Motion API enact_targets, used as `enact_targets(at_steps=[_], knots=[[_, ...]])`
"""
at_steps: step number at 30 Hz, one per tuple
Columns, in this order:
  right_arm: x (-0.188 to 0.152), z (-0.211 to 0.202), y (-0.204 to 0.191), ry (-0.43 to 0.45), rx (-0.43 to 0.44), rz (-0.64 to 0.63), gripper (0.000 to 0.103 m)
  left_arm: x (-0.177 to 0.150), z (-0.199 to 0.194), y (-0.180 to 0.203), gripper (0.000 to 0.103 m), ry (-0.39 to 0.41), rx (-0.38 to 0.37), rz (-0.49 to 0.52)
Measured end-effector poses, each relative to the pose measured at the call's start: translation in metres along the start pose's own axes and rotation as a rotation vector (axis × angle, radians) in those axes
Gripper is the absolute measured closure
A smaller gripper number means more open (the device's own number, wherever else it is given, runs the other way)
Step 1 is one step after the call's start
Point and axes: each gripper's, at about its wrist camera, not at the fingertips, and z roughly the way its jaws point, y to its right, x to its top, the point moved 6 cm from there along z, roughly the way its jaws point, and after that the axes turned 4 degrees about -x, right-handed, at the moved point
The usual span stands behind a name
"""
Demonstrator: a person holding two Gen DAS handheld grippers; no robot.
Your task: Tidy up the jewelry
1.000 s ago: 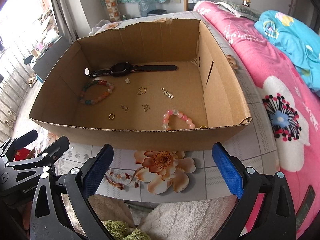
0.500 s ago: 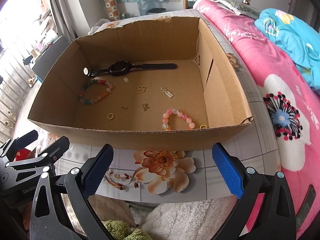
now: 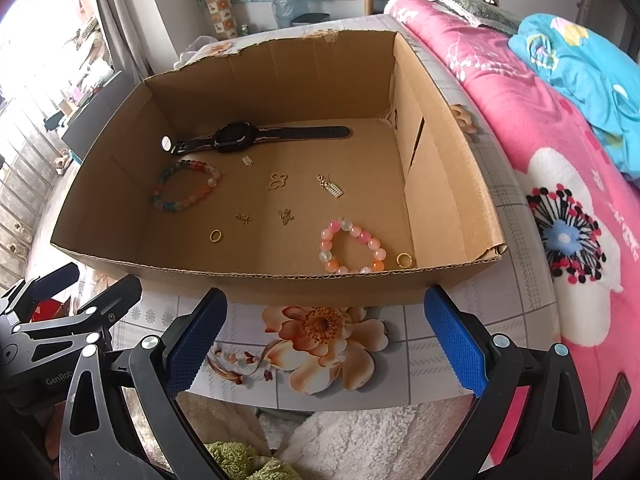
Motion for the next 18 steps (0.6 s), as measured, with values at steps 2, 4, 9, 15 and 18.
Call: enact_targets(at_steps=[2,4,9,15,18], knots=[[0.0,0.0001,0.0,-0.001,-0.001,0.0,0.008,0.0,0.0003,-0.0001,0.006,-0.001,0.0,-0.001],[0.0,-0.0001,0.0004,-0.001,0.001,0.002,0.008,0.0,0.0004,0.0,0.006,-0.001,-0.001,0.0],[0.0004,0.0006,0.0011,-0.003,0.004,0.011,0.008,-0.0001,0.0008,0.0001,0.006,-0.001,-0.003,-0.002],[0.0003,0.0,0.0017,-0.003,0.005,0.011,0.008,-0.0006,0.0017,0.0,0.006,-0.003,-0.006,-0.004],[0.0006,-0.0001,0.0015,-0.003,0.005,0.011,0.008,-0.0008,0.002,-0.0003,0.006,-0.003,-0.007,-0.005]])
